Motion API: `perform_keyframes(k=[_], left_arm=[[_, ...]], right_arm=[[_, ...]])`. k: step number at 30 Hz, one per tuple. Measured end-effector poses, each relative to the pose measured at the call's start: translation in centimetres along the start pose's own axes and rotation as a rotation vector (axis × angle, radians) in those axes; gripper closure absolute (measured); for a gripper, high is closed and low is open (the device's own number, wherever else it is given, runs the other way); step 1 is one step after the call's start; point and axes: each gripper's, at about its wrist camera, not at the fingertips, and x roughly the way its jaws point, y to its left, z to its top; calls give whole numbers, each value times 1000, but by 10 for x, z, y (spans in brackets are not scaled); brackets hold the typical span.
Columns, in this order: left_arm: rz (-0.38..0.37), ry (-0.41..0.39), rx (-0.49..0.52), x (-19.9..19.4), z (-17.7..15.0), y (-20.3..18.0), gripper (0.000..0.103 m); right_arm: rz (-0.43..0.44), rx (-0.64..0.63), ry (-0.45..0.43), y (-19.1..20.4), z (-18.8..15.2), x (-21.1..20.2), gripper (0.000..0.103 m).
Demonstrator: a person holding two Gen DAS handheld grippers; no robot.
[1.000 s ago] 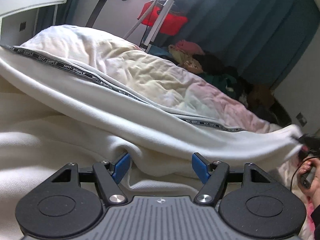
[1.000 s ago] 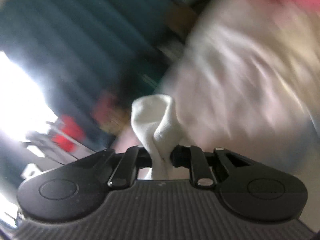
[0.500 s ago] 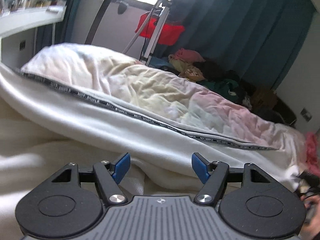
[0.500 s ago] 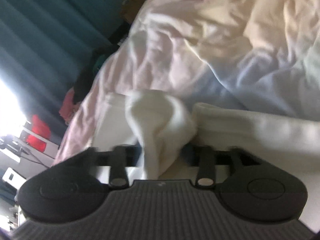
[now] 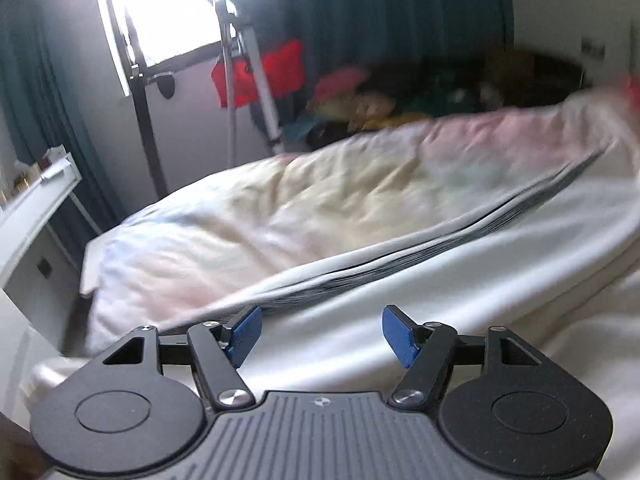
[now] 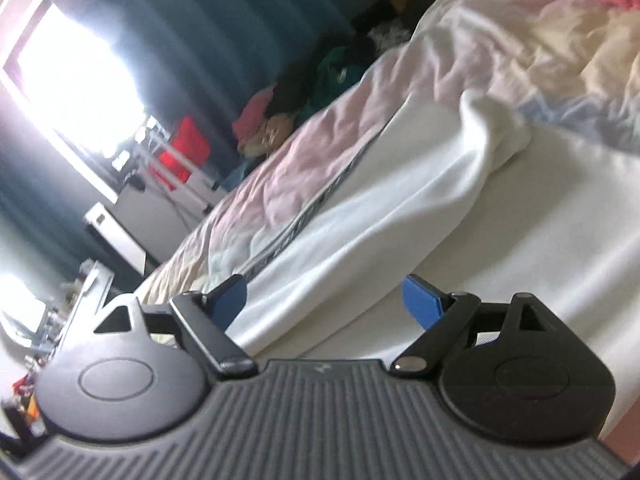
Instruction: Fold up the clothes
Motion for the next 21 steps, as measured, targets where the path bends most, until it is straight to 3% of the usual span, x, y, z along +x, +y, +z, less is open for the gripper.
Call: perform_keyframes(k=[3,6,8,10,14,17,19,21], left_arm=[[-39,76,99,26,3,27,38],[-81,117,208,43,1,37,52],[-101,132,209,52,2,42,85],[-86,119,161,54,7,46,103],[98,61,-22,54,25,67,103],[54,58,-41,53,32,75,103],[4,27,55,45,29,65,102],[-61,40,142,40,25,55,93]], right_arm=[[-16,21,46,0,-4,18,16],[-33,42,93,-1,-8,35,16],[-44,55,124,-1,-10,47,16],[-49,78,151,-3,-13,56,16],[-54,91,168,-3,-18,63,16],[-63,77,161,-1,-19,63,16],[-64,75,163,0,-20,61,17],[-65,76,166,-1,-21,62,17]])
